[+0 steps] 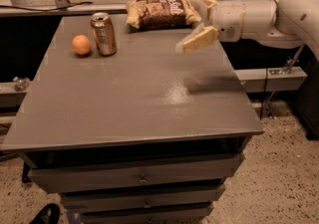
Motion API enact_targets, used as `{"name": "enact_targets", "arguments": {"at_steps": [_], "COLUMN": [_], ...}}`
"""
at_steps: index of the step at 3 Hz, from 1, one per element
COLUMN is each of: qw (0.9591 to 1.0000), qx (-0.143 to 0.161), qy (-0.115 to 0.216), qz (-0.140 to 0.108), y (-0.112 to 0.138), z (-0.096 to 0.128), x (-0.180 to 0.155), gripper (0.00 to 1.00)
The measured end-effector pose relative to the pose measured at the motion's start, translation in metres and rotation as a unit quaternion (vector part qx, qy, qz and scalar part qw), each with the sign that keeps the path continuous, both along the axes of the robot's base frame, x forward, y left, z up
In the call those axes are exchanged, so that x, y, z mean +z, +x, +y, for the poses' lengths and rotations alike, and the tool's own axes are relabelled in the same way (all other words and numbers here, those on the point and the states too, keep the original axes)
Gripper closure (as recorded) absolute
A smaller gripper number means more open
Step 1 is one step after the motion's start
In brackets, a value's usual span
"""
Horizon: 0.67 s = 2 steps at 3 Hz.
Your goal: Move orange can near orange
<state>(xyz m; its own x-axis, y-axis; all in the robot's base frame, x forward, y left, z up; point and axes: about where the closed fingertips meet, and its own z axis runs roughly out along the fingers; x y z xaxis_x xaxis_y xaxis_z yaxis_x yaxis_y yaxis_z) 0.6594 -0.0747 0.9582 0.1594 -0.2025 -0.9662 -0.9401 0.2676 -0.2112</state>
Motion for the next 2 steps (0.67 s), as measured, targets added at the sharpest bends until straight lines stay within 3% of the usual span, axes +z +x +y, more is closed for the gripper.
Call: {"name": "enact_targets", "arguments": {"at_steps": [1,2], "qw": [0.9996,0.9993], "qx": [0.002,0.019], "qy": [-0.027,-0.031], "qz": [-0.013,-0.011], "y": [-0.0297,-0.0386], "z": [-0.0505,-0.0496], "x": [0.0181,0.0173], "gripper": [0.0,0.0]}}
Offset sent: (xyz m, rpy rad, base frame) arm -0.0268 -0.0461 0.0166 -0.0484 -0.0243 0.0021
